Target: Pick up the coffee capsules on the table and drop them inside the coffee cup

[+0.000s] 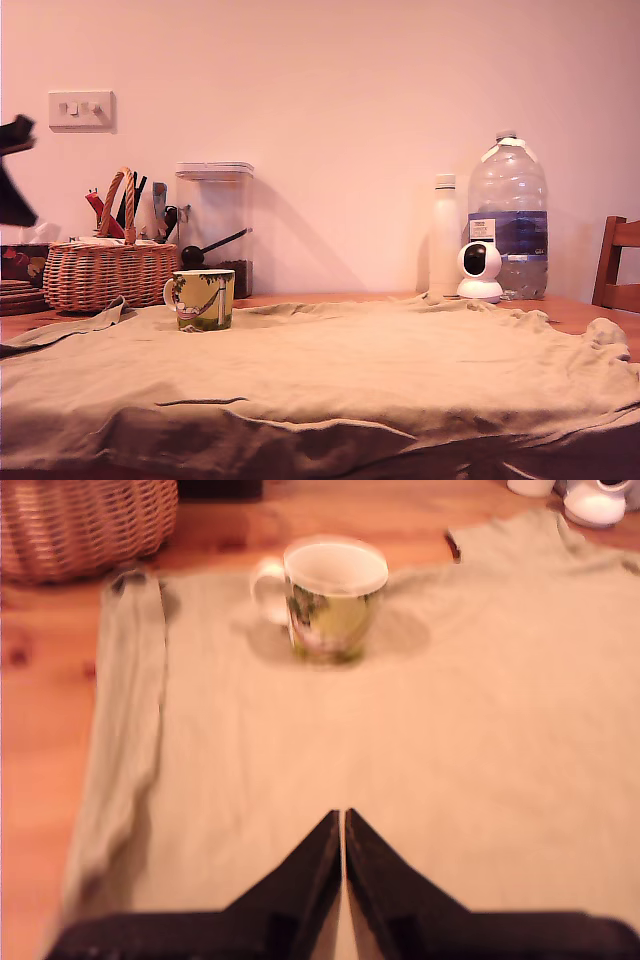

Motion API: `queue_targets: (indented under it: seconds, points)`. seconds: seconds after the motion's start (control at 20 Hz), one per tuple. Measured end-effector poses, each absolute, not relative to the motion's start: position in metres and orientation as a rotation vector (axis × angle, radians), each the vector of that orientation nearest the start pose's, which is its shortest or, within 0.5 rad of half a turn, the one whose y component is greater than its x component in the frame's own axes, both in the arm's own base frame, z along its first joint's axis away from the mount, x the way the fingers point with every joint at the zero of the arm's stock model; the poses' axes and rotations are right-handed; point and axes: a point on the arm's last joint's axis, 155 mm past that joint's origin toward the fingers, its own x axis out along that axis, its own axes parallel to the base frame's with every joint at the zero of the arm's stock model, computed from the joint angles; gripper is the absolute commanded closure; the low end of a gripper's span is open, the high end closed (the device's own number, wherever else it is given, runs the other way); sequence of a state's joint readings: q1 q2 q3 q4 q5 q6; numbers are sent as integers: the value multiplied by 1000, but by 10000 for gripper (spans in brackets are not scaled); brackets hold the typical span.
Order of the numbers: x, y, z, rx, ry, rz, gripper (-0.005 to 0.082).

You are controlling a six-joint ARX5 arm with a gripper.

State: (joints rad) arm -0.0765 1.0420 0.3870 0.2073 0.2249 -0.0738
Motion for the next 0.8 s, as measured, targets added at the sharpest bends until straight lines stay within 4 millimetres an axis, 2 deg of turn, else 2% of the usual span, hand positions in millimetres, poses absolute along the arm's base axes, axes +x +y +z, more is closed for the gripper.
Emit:
queue_targets:
  seconds: [0.15,0.35,0.8]
  points:
    - [318,-64,119,-107,434,-271,788]
    - [299,-62,140,-130,345,-271,788]
    - [267,-60,155,-144,301,-271,788]
